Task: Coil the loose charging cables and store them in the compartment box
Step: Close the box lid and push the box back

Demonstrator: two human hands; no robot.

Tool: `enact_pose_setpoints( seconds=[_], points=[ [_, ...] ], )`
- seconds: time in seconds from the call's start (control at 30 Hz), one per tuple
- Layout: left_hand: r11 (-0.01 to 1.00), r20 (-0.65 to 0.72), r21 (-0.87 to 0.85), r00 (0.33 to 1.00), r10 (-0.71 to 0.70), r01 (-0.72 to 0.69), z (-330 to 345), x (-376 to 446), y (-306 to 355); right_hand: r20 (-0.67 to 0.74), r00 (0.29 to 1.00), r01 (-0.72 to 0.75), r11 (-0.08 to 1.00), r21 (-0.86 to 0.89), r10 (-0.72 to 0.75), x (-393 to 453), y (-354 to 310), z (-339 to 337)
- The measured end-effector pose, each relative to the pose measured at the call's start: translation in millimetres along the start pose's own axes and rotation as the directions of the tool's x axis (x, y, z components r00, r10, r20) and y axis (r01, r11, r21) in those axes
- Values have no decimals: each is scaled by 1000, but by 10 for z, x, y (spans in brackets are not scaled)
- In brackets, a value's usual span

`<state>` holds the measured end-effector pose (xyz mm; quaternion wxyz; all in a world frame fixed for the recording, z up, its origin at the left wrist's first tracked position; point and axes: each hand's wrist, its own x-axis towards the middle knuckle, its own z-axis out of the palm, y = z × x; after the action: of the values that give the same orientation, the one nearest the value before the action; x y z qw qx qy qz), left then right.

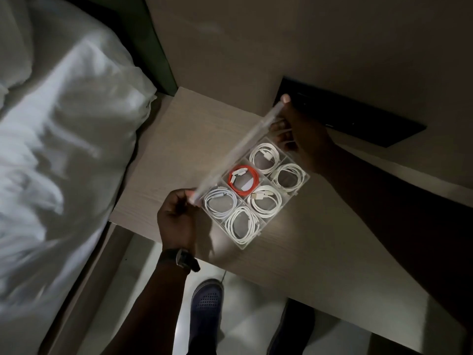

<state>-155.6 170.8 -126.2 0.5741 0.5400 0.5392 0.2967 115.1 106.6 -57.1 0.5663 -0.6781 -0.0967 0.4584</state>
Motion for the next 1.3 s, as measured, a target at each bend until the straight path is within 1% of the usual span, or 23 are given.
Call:
enact_pose_setpoints(
  seconds=[0.03, 0.07, 0.13, 0.17, 0.2, 0.27, 0.3, 0.33, 0.43, 0.5, 0.57, 0.67, 0.7, 0.8, 0.9, 0.97, 1.0, 1.03, 1.07, 1.13, 1.17, 1.23, 1.3],
  points=[
    [1000, 11, 9, 1000, 4, -4, -23, -23, -14, -13, 1000, -7, 1000, 5, 7, -36, 22, -51],
    [1000, 30, 12, 1000, 8, -8, -45, -41, -32, -34, 999, 0, 1000, -26, -1, -71, 56, -118],
    [999, 77, 35, 997, 15, -18, -83, -82, -61, -77, 996, 40, 987, -153, -52, -121, 148, -262],
    [999, 108, 42, 994, 24, -28, -97, -110, -67, -92, 993, 50, 981, -190, -69, -129, 197, -338],
    [998, 139, 46, 990, 28, -35, -109, -148, -77, -85, 994, 48, 980, -193, -65, -130, 243, -406],
    [995, 194, 85, 980, 37, -55, -118, -242, -124, -29, 1000, -4, 995, -96, 1, -140, 341, -528],
    [989, 222, 121, 973, 57, -86, -118, -289, -153, -4, 999, -33, 997, -66, 33, -149, 393, -584],
    [978, 248, 167, 965, 85, -129, -113, -336, -179, 22, 999, -32, 996, -81, 34, -158, 449, -638],
    [906, 300, 319, 937, 181, -277, -85, -457, -239, 81, 996, 55, 961, -272, -34, -177, 624, -730],
    [865, 329, 377, 921, 211, -333, -51, -547, -285, 46, 998, 54, 945, -322, -41, -156, 691, -753],
    [822, 360, 440, 909, 208, -362, -6, -653, -309, 1, 997, 66, 914, -400, -72, -129, 716, -779],
    [727, 434, 527, 875, 214, -440, 72, -776, -348, -16, 989, 106, 781, -616, -147, -157, 762, -792],
    [698, 438, 564, 876, 200, -441, 97, -798, -345, -11, 983, 131, 753, -645, -181, -181, 798, -790],
    [618, 416, 663, 894, 165, -423, 165, -844, -324, -27, 967, 176, 739, -650, -254, -271, 889, -745],
    [576, 390, 706, 905, 170, -413, 234, -894, -273, -35, 961, 151, 623, -767, -276, -326, 910, -723],
    [559, 399, 713, 901, 173, -423, 246, -894, -262, 19, 967, 155, 531, -833, -253, -356, 895, -763],
    [550, 414, 712, 894, 172, -436, 234, -890, -263, 70, 972, 167, 449, -878, -224, -369, 882, -804],
    [540, 428, 711, 887, 176, -450, 215, -883, -261, 121, 978, 176, 369, -912, -167, -382, 858, -854],
    [528, 438, 712, 881, 181, -462, 196, -870, -258, 164, 982, 185, 315, -931, -93, -400, 821, -906],
    [498, 452, 724, 874, 181, -477, 182, -857, -272, 227, 973, 214, 233, -948, 29, -439, 777, -999],
    [477, 460, 732, 870, 179, -486, 198, -859, -283, 249, 967, 235, 187, -954, 55, -464, 789, -1033],
    [439, 453, 760, 875, 170, -479, 286, -869, -291, 277, 960, 272, 93, -958, 45, -514, 861, -1050],
    [435, 437, 771, 883, 172, -466, 383, -875, -303, 308, 951, 309, 41, -950, -38, -564, 954, -1017]
  ],
)
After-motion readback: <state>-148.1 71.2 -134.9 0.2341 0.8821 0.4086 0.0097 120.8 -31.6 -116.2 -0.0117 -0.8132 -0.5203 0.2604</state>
